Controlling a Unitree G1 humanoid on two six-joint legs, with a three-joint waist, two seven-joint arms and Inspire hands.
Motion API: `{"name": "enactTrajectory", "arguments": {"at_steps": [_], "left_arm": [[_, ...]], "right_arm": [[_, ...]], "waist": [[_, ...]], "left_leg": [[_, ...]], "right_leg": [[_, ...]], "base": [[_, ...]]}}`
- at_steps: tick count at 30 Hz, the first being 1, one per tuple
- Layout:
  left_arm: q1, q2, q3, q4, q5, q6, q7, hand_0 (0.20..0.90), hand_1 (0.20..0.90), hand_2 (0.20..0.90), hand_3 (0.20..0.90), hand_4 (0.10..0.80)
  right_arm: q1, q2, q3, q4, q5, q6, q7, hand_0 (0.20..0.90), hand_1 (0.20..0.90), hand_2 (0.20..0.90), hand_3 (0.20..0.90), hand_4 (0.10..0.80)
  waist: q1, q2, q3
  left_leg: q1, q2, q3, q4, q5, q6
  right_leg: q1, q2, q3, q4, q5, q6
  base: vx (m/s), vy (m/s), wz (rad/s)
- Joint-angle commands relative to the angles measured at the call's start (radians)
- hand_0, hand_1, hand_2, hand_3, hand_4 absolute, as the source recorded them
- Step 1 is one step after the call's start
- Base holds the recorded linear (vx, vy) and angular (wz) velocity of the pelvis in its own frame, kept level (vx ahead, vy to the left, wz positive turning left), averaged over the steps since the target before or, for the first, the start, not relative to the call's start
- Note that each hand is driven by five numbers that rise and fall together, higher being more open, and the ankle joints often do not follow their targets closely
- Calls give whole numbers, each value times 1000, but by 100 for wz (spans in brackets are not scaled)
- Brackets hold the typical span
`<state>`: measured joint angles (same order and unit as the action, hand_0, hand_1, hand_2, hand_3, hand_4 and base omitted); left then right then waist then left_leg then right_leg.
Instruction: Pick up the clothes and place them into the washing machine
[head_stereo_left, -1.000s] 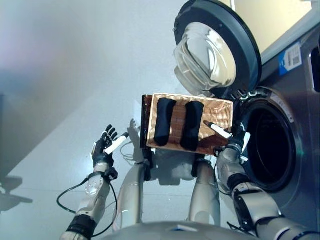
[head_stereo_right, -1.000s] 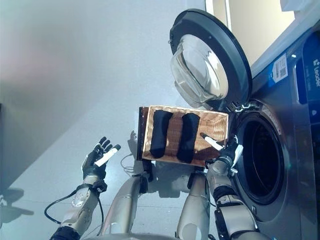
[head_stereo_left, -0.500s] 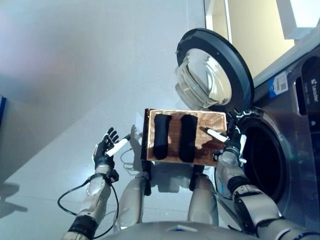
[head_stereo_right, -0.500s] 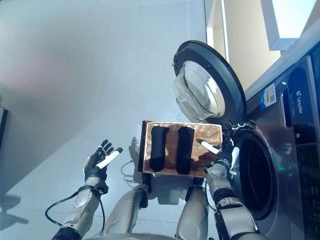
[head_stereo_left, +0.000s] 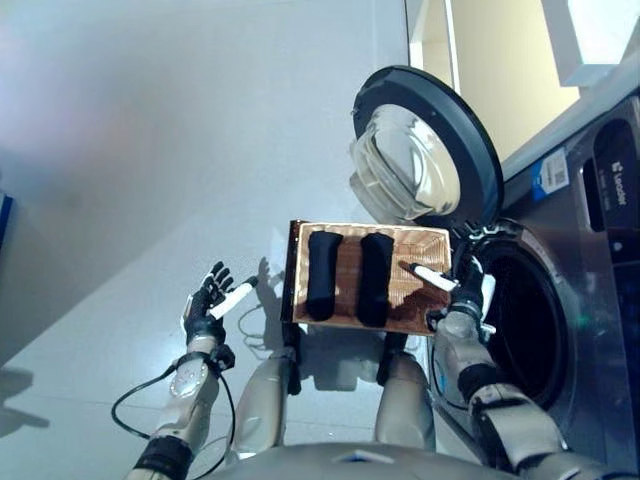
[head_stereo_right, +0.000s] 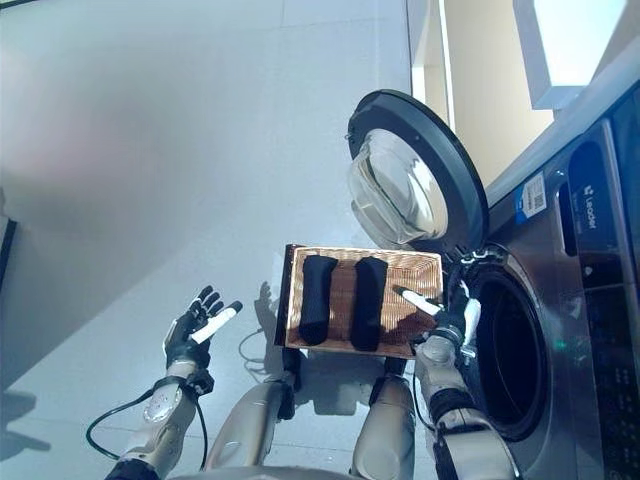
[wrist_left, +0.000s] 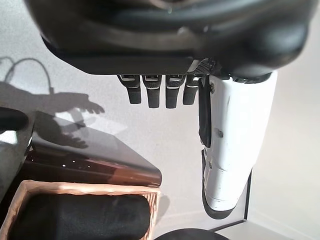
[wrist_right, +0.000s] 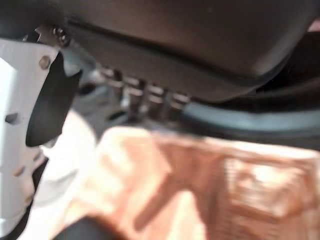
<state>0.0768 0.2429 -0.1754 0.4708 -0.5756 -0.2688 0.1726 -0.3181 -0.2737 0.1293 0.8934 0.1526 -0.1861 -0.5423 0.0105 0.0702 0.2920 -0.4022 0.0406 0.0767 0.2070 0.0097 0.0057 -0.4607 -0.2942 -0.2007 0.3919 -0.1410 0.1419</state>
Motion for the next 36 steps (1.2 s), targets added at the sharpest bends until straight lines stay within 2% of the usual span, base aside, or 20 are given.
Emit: {"name": "enactTrajectory", "arguments": {"at_steps": [1, 8, 15, 22, 30, 36], "left_arm": [[-13, 44, 53, -40, 51, -70, 7, 900, 900, 900, 900, 800], [-23, 33, 38, -13, 56, -62, 4, 900, 900, 900, 900, 800], [-30, 45, 17, -26, 48, -55, -13, 900, 900, 900, 900, 800], [-33, 66, -15, -44, 51, -47, -26, 900, 900, 900, 900, 800], [-36, 68, -3, -52, 46, -40, -10, 900, 900, 900, 900, 800], [-23, 89, -34, -98, 33, -30, -14, 900, 900, 900, 900, 800]], "right_arm": [[-14, -21, 72, -43, -145, -16, 5, 900, 900, 900, 900, 800], [-46, 30, 102, 68, -178, 20, -9, 900, 900, 900, 900, 800], [-126, 60, 131, 290, -226, 89, -28, 900, 900, 900, 900, 800], [-196, 60, 151, 271, -213, 81, -11, 900, 900, 900, 900, 800], [-253, 70, 175, 237, -216, 84, -8, 900, 900, 900, 900, 800], [-355, 78, 141, 401, -177, 125, -19, 900, 900, 900, 900, 800]], "waist": [[13, -44, -43], [20, -38, -40], [48, -20, -28], [58, -16, 3], [69, -19, 28], [102, -3, 38]], "left_leg": [[-10, 14, -35, 32, -19, -66], [-23, 8, -36, 40, -15, -65], [-56, -2, -44, 92, -34, -62], [-124, -2, -42, 233, -85, -50], [-197, 7, -48, 357, -131, -39], [-251, -1, -53, 392, -144, -28]], "right_leg": [[73, 8, 59, -151, 217, 17], [73, 2, 49, -155, 222, 16], [56, -10, 43, -119, 214, 15], [-10, -13, 66, -4, 177, 7], [-77, -14, 74, 116, 127, -8], [-117, -18, 67, 146, 110, -12]], "base": [[-32, 5, 0], [-27, 16, 1], [-40, 19, 2], [-58, 38, 4], [-33, 20, 4], [-20, 23, 2]]}}
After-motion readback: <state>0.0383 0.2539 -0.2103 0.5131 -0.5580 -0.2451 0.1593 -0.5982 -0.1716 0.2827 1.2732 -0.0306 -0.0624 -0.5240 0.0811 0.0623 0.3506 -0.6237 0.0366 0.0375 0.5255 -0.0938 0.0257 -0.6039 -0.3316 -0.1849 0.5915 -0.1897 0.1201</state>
